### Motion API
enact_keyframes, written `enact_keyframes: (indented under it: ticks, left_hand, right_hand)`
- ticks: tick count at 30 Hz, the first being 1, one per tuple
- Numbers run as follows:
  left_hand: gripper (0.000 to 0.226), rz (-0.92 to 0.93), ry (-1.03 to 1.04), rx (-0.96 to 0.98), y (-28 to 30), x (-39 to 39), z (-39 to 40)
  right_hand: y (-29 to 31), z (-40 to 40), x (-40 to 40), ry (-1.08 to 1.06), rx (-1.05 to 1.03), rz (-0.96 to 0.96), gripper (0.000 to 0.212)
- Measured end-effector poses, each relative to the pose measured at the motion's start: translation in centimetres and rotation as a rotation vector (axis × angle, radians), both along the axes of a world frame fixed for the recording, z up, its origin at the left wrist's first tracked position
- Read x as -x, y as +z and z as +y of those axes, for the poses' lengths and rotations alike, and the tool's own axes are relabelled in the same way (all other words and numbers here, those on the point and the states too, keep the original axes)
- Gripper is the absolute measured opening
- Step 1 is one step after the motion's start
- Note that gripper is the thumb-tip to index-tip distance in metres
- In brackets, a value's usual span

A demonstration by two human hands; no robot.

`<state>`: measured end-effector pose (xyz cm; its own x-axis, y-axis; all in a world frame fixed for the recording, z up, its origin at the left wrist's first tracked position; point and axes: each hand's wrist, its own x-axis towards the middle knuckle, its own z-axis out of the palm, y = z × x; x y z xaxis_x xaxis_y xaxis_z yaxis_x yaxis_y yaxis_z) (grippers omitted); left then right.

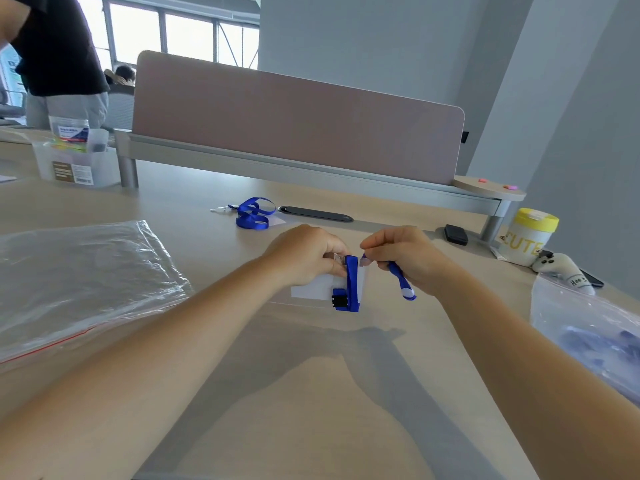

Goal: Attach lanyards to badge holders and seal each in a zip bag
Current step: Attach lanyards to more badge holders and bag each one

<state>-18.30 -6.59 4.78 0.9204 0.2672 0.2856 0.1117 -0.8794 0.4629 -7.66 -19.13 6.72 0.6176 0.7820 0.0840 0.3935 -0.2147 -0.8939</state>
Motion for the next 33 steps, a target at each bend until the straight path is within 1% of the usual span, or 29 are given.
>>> enact_keyframes:
  ticks: [4, 8, 11, 12, 14, 16, 18, 21, 25, 30, 33]
  left_hand:
    - [0.021, 0.035, 0.014, -0.148, 0.4, -0.4, -0.6]
    - [0.019, 0.059, 0.063, -0.242, 0.8, -0.9, -1.0]
    - [0.016, 0.058, 0.144, -0.301, 0.8, -1.1, -0.8]
    - [0.016, 0.051, 0.177, -0.323, 0.7, -1.2, -0.7]
    - [0.018, 0.041, 0.232, -0.352, 0.4, -1.3, -0.7]
    - [0.022, 0.028, 0.269, -0.343, 0.3, -1.3, -0.7]
    - [0.024, -0.018, 0.309, -0.329, 0.3, -1.2, -0.5]
    - [0.026, -0.103, 0.353, -0.291, 0.3, -0.9, -0.1]
    - [0.025, -0.168, 0.334, -0.197, 0.4, -0.7, -0.1]
    - [0.023, -0.222, 0.317, -0.098, 1.0, -0.4, 0.2]
    - [0.024, -0.246, 0.289, -0.001, 1.1, -0.2, 0.3]
  right_hand:
    - [0.8, 0.0, 0.4, -0.045, 0.042, -0.170, 0.023]
    - [0.8, 0.3, 0.7, -0.035, 0.032, -0.205, 0.025]
    - [0.7, 0.5, 1.0, -0.067, 0.001, -0.232, 0.017]
    - [0.7, 0.6, 1.1, -0.083, -0.017, -0.251, 0.017]
    - [0.7, 0.7, 1.4, -0.116, -0.042, -0.295, 0.025]
    - [0.6, 0.9, 1.7, -0.135, -0.071, -0.273, 0.025]
    - [0.3, 1.0, 1.9, -0.156, -0.080, -0.212, 0.015]
    - [-0.5, 1.0, 2.0, -0.177, -0.019, -0.160, 0.009]
    - [-1.1, 1.0, 2.0, -0.164, -0.019, -0.114, 0.021]
    - [-1.6, 1.1, 1.8, -0.169, -0.110, -0.132, 0.019]
    - [-2.0, 1.3, 1.9, -0.190, -0.188, -0.116, 0.027]
